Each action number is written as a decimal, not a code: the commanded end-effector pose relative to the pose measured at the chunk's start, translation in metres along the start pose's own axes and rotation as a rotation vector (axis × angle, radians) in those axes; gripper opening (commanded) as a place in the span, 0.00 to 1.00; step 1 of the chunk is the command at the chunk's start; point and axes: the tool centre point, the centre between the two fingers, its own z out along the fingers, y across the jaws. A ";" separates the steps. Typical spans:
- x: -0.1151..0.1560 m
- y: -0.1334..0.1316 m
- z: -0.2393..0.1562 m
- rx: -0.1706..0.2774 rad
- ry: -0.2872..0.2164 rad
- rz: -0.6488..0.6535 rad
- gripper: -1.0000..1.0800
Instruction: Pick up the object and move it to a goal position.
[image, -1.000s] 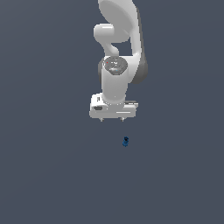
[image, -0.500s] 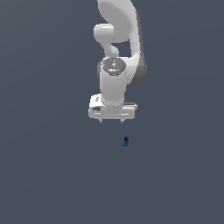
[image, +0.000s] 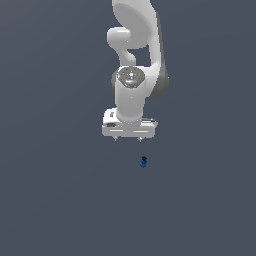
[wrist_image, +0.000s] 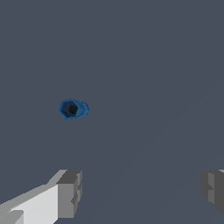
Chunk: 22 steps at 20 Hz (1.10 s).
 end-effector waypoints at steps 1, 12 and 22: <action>0.002 -0.003 0.002 0.001 0.000 0.021 0.96; 0.021 -0.027 0.018 0.012 0.003 0.209 0.96; 0.040 -0.057 0.040 0.024 0.005 0.434 0.96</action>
